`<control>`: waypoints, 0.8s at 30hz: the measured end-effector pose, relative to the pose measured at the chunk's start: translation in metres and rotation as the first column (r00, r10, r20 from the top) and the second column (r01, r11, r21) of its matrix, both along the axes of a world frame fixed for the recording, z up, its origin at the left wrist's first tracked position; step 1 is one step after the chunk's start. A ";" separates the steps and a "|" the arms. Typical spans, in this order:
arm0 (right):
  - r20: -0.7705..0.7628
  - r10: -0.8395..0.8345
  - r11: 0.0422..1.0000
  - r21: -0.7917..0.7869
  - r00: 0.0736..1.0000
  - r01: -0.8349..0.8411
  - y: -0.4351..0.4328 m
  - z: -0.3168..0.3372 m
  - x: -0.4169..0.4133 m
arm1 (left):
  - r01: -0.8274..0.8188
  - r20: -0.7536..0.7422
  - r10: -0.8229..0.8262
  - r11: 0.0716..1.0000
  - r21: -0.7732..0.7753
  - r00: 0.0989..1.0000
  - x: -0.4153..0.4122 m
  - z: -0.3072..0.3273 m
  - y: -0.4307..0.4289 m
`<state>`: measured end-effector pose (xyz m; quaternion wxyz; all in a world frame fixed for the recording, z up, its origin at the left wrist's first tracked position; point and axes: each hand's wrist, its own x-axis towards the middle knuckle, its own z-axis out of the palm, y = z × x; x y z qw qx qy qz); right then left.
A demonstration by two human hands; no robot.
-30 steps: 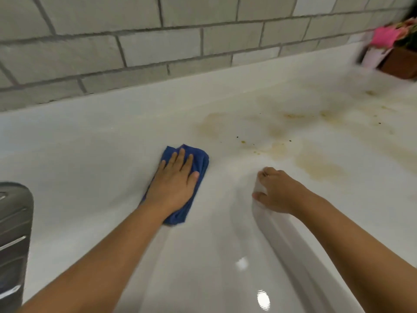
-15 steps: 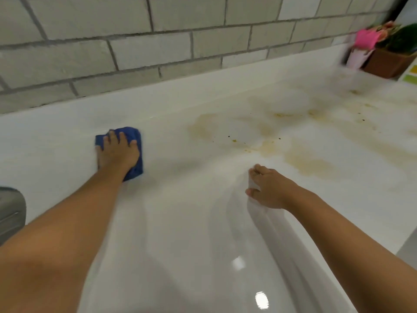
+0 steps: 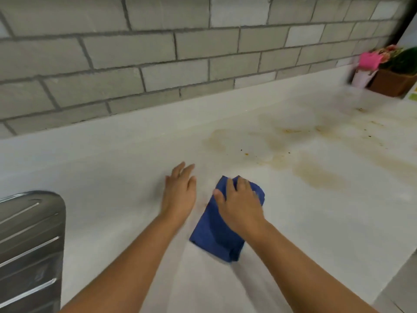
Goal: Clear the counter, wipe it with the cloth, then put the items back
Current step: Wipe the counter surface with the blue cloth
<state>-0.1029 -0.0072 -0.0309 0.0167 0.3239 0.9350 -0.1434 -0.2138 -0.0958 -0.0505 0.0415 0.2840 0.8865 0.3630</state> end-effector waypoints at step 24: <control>-0.051 0.578 0.814 0.105 0.814 -0.571 -0.030 -0.042 -0.165 | -0.370 0.028 0.371 0.929 -0.015 0.928 -0.108 -0.024 -0.054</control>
